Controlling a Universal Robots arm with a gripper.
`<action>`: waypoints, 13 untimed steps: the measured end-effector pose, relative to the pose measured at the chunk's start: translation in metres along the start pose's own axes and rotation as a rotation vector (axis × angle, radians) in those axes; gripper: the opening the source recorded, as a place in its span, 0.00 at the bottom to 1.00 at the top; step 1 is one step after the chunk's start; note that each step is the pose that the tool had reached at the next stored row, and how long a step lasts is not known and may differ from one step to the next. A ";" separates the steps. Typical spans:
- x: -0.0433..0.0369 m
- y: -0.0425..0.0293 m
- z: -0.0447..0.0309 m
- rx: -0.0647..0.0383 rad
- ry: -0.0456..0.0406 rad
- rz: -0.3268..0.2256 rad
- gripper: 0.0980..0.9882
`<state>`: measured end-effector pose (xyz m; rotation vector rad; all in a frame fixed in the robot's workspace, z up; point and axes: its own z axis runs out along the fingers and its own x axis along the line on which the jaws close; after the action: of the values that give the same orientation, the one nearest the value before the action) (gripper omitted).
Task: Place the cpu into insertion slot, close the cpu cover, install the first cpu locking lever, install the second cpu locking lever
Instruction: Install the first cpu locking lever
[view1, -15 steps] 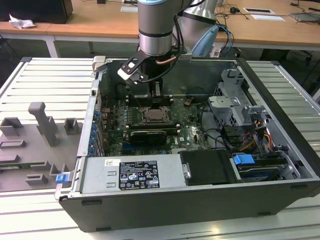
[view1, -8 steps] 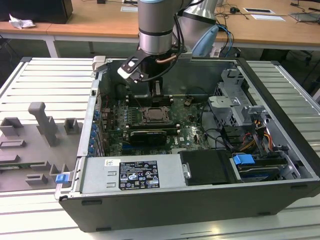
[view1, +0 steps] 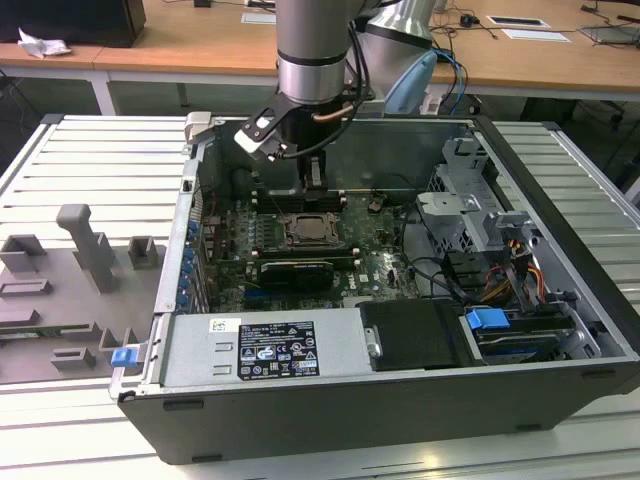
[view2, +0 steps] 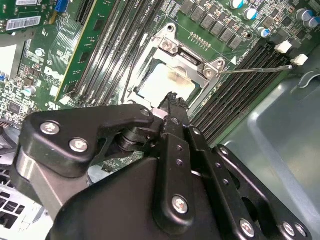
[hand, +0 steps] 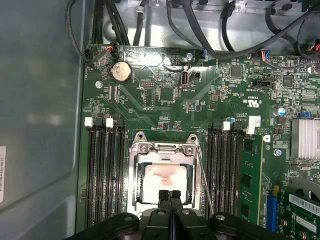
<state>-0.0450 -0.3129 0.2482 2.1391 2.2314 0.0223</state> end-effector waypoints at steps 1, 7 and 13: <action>0.0000 0.0000 -0.0004 0.000 0.0001 0.000 0.01; -0.0001 0.0002 -0.0050 0.000 0.0001 0.000 0.01; -0.0002 0.0004 -0.0082 0.000 0.0000 0.000 0.01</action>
<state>-0.0450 -0.3129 0.2564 2.1391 2.2313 0.0223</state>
